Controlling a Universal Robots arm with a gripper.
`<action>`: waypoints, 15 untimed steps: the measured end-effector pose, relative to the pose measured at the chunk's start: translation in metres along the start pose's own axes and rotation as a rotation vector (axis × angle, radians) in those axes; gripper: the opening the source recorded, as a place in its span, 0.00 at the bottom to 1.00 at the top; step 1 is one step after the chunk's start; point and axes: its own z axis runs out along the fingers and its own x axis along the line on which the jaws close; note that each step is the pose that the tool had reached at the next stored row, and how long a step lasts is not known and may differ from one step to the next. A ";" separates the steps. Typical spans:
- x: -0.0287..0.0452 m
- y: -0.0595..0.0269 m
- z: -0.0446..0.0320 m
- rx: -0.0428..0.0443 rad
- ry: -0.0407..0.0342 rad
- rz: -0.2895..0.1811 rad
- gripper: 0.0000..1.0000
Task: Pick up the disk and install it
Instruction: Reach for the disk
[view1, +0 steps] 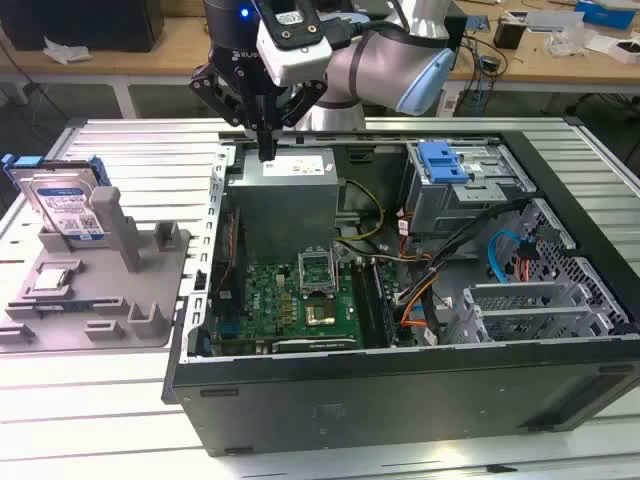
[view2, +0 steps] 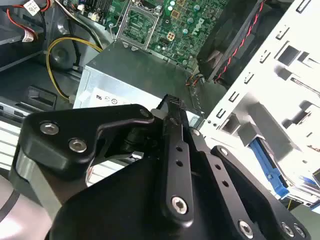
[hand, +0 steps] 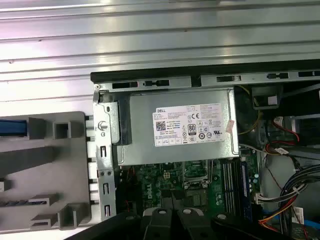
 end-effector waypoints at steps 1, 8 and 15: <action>0.0000 0.0000 0.0000 0.0001 0.0000 0.000 0.11; 0.0224 0.0078 0.0000 0.0001 0.0000 0.000 0.11; 0.0633 0.0266 0.0006 0.0000 0.0000 0.000 0.11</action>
